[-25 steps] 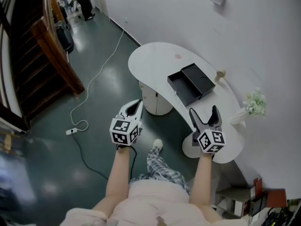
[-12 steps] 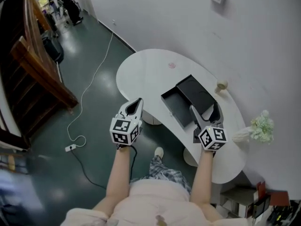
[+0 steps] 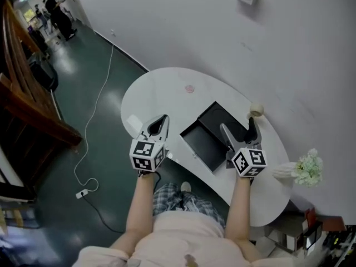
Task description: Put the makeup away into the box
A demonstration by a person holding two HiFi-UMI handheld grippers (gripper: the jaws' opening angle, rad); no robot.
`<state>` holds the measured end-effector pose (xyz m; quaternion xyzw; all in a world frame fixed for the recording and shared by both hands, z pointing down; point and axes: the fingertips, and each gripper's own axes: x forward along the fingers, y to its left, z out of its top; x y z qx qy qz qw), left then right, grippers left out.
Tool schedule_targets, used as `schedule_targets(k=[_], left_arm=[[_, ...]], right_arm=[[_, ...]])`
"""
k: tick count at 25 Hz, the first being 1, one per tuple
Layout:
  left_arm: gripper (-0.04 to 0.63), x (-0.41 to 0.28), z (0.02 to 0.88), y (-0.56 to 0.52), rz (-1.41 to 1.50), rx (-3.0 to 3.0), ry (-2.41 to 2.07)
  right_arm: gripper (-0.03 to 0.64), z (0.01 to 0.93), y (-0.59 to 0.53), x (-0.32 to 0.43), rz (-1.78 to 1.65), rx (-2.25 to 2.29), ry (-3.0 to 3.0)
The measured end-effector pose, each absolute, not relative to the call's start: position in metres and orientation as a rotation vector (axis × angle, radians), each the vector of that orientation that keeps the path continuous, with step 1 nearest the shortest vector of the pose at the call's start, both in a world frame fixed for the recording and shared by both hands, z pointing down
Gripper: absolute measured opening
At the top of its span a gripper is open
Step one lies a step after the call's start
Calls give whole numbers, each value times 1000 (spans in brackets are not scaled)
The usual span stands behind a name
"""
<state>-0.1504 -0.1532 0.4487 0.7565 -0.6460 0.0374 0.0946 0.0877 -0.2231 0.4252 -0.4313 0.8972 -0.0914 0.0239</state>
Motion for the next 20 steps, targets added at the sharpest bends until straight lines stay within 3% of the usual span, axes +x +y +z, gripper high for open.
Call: schedule_targets(k=[20], left_arm=[[26,-181,479,-255,169,2346,-1702]], right_arm=[[529,446,-276,45,-339,-1523,2735]])
